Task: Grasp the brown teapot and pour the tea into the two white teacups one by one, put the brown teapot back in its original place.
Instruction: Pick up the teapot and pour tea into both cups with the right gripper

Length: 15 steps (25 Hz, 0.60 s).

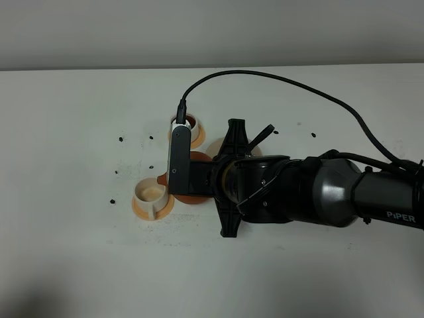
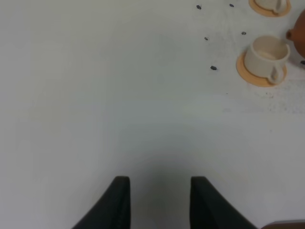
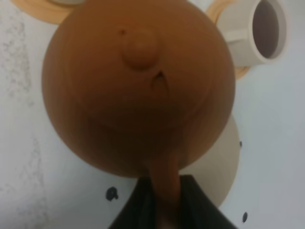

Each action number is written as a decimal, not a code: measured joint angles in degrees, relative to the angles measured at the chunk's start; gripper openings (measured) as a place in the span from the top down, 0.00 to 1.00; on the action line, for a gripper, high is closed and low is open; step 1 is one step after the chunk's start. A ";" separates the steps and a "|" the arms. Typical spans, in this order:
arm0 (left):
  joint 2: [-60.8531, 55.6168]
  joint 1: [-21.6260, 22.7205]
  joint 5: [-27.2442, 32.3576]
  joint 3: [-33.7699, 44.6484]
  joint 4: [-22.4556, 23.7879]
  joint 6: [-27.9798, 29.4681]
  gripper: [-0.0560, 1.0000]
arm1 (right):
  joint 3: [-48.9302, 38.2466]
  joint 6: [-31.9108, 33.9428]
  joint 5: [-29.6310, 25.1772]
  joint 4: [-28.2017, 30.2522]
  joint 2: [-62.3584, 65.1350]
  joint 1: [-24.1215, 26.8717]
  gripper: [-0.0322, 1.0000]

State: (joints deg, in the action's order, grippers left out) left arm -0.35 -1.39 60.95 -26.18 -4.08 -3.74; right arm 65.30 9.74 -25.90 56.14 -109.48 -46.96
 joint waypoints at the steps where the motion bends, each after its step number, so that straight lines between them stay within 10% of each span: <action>1: 0.00 0.00 0.00 0.00 0.00 0.00 0.67 | 0.00 0.00 0.00 0.58 0.00 0.00 0.89; 15: 0.00 0.00 0.00 0.00 0.00 0.06 0.67 | 0.00 0.00 0.19 7.17 0.00 -0.45 0.89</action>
State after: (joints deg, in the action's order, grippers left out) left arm -0.35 -1.39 60.95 -26.18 -4.08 -3.68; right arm 65.30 9.74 -25.72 63.31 -109.48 -47.41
